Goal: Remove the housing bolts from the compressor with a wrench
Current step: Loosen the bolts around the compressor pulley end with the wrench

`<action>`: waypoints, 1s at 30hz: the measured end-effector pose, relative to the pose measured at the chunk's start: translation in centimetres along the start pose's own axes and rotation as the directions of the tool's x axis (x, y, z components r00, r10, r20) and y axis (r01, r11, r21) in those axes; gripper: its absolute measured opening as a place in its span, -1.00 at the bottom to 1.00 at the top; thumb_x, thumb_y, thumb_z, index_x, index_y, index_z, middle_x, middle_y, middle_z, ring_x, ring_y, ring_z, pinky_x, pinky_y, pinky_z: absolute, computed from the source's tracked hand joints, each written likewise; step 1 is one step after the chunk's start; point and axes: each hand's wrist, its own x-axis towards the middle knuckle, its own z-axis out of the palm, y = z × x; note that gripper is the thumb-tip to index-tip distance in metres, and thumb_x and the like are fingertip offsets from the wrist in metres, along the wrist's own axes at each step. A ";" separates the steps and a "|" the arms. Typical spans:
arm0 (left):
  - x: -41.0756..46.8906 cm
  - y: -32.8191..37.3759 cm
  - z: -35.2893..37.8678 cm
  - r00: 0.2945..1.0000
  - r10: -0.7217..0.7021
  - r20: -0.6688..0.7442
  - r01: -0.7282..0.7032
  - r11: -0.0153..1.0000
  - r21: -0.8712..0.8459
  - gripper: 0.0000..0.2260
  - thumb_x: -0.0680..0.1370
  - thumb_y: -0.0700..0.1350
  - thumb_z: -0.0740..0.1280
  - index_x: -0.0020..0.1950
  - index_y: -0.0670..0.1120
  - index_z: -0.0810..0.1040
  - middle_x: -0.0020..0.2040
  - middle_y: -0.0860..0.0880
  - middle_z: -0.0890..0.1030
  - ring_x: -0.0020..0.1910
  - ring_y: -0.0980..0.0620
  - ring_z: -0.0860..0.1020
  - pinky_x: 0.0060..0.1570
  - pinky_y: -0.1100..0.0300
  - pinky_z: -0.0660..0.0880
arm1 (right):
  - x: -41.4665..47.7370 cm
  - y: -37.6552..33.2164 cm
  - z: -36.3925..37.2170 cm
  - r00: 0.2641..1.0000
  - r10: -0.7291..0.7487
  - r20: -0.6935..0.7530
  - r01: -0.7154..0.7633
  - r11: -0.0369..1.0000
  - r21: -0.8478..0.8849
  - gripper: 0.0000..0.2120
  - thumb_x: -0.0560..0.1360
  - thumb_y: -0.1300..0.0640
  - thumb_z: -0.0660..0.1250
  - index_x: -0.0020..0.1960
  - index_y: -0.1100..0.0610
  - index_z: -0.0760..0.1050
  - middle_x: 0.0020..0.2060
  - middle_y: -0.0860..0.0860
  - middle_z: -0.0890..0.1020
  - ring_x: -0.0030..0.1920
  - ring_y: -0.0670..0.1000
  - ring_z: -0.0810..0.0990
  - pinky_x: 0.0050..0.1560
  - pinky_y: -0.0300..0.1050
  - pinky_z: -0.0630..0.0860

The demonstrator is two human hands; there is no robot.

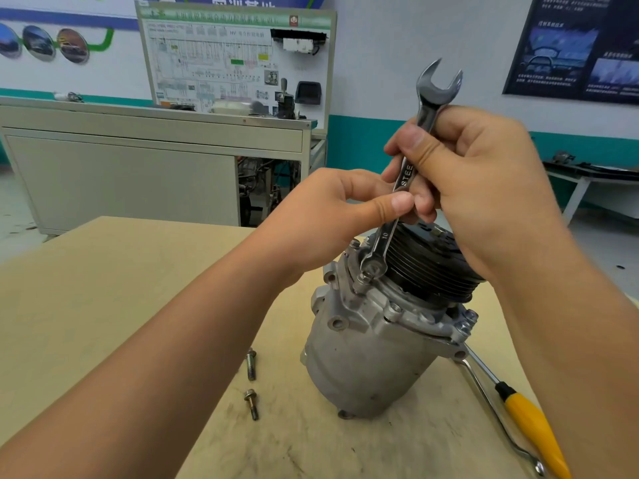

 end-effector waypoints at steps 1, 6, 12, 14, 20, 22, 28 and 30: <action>0.0 0.0 0.0 1.000 0.004 0.000 -0.004 1.000 -0.002 -0.82 0.42 0.04 0.35 -0.13 -0.02 0.69 0.03 0.14 0.67 0.10 0.61 0.37 0.14 0.44 0.31 | -0.1 0.0 0.0 1.000 -0.009 -0.005 0.009 1.000 -0.003 -0.79 0.58 0.18 0.25 -0.22 0.07 0.52 -0.54 -0.04 0.54 -0.60 -0.14 0.42 -0.55 -0.32 0.37; -0.1 0.2 0.0 1.000 0.010 0.015 -0.010 1.000 0.006 -0.81 0.37 0.08 0.34 -0.15 0.05 0.69 0.07 0.06 0.66 0.11 0.46 0.46 0.19 0.31 0.36 | -0.3 0.3 0.1 0.998 -0.039 -0.045 0.037 0.998 -0.043 -0.78 0.59 0.12 0.25 -0.22 0.03 0.52 -0.45 0.13 0.58 -0.58 -0.10 0.45 -0.52 -0.30 0.40; 0.1 -0.2 -0.3 1.000 0.000 -0.002 0.000 0.999 -0.033 -0.81 0.38 0.04 0.33 -0.15 0.01 0.67 0.04 0.01 0.67 0.11 0.35 0.52 0.20 0.33 0.42 | -0.2 0.0 0.5 0.997 -0.063 -0.042 0.060 0.997 -0.055 -0.82 0.57 0.16 0.25 -0.20 0.04 0.50 -0.43 0.00 0.60 -0.58 -0.11 0.47 -0.53 -0.35 0.37; 0.0 -0.2 -0.2 1.000 0.008 -0.001 -0.008 0.999 -0.048 -0.79 0.37 0.05 0.33 -0.14 -0.01 0.68 0.08 -0.02 0.66 0.04 0.46 0.49 0.07 0.50 0.40 | -0.2 -0.2 0.5 0.997 -0.070 -0.035 0.067 0.995 -0.078 -0.81 0.58 0.17 0.25 -0.20 0.03 0.49 -0.42 -0.03 0.60 -0.59 -0.13 0.47 -0.55 -0.37 0.36; 0.1 0.0 0.0 1.000 0.020 0.000 -0.020 0.998 -0.064 -0.81 0.36 0.07 0.33 -0.17 0.03 0.68 0.09 0.02 0.66 0.01 0.51 0.47 0.02 0.55 0.38 | -0.3 -0.7 0.4 0.996 -0.076 -0.049 0.071 0.991 -0.112 -0.80 0.59 0.16 0.24 -0.21 0.03 0.49 -0.44 -0.03 0.57 -0.61 -0.12 0.46 -0.55 -0.32 0.39; 0.0 0.0 0.0 1.000 0.029 0.006 -0.029 0.998 -0.063 -0.82 0.36 0.07 0.33 -0.19 0.06 0.68 0.08 0.01 0.66 0.04 0.50 0.47 0.05 0.52 0.40 | -0.2 -0.9 0.4 0.996 -0.076 -0.045 0.070 0.992 -0.109 -0.80 0.59 0.17 0.25 -0.21 0.04 0.49 -0.43 -0.03 0.59 -0.61 -0.12 0.45 -0.56 -0.30 0.39; -0.1 -0.3 0.0 1.000 0.023 -0.003 -0.023 0.997 -0.067 -0.83 0.37 0.07 0.32 -0.21 0.06 0.67 0.07 0.01 0.66 0.04 0.49 0.48 0.03 0.56 0.37 | -0.2 -0.7 0.6 0.998 -0.059 -0.034 0.055 0.993 -0.105 -0.81 0.59 0.16 0.24 -0.20 0.04 0.49 -0.44 -0.06 0.58 -0.61 -0.12 0.45 -0.56 -0.29 0.41; -0.1 -0.3 0.0 1.000 0.024 -0.001 -0.024 0.997 -0.071 -0.83 0.37 0.07 0.32 -0.20 0.07 0.68 0.07 0.03 0.66 0.04 0.51 0.47 0.01 0.59 0.36 | -0.1 -0.7 0.6 0.997 -0.062 -0.034 0.058 0.992 -0.110 -0.80 0.59 0.16 0.24 -0.20 0.04 0.48 -0.44 -0.05 0.59 -0.62 -0.12 0.45 -0.57 -0.29 0.40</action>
